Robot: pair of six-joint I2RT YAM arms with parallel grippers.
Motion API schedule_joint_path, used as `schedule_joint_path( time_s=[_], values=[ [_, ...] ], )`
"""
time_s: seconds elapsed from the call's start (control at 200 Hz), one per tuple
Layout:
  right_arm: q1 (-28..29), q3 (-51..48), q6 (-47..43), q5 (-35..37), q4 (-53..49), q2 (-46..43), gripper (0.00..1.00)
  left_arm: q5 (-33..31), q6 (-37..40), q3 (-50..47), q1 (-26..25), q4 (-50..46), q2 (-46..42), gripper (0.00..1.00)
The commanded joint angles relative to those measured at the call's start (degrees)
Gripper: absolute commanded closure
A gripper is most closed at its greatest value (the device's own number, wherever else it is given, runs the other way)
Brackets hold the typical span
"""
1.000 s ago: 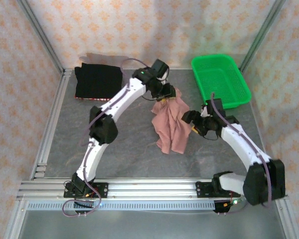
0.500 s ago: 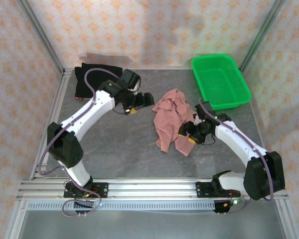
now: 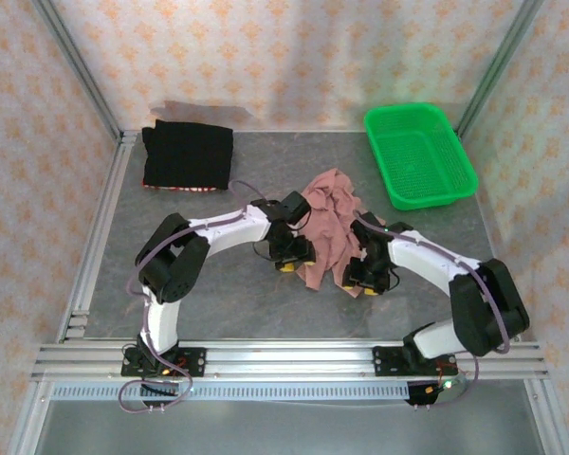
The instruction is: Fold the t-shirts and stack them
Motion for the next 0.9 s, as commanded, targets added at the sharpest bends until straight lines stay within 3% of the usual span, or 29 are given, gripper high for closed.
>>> schedule_joint_path(
  time_s=[0.0, 0.21, 0.3, 0.425, 0.49, 0.61, 0.776, 0.891],
  values=[
    [0.2, -1.0, 0.9, 4.9, 3.5, 3.6, 0.54, -1.6, -2.9, -1.7, -0.6, 3.7, 0.2, 0.45],
    [-2.2, 0.3, 4.9, 9.1, 5.2, 4.8, 1.0, -0.8, -3.1, -1.3, -1.9, 4.7, 3.1, 0.45],
    [-7.2, 2.0, 5.5, 11.4, 2.2, -1.5, 1.0, -1.8, -3.7, -1.6, -2.2, 5.1, 2.7, 0.39],
    [-16.2, 5.6, 4.3, 12.8, -3.2, -9.9, 1.0, -4.7, -4.9, -3.3, -2.2, 7.2, -1.1, 0.22],
    [-18.3, 7.1, 3.6, 13.6, -5.0, -12.0, 1.0, -5.8, -4.9, -3.4, -2.2, 6.9, -2.5, 0.19],
    [-20.1, 8.7, 4.3, 14.9, -8.5, -12.1, 1.0, -7.6, -5.5, -4.5, -2.2, 6.1, -5.6, 0.17],
    [-26.9, 5.9, 6.4, 15.0, -6.4, -16.4, 1.0, -10.3, -7.6, -9.5, -2.2, 7.1, -10.6, 0.17],
    [-27.3, 6.2, 6.0, 11.5, -6.0, -14.5, 1.0, -8.2, -7.2, -9.3, -3.0, 8.5, -9.6, 0.34]
  ],
)
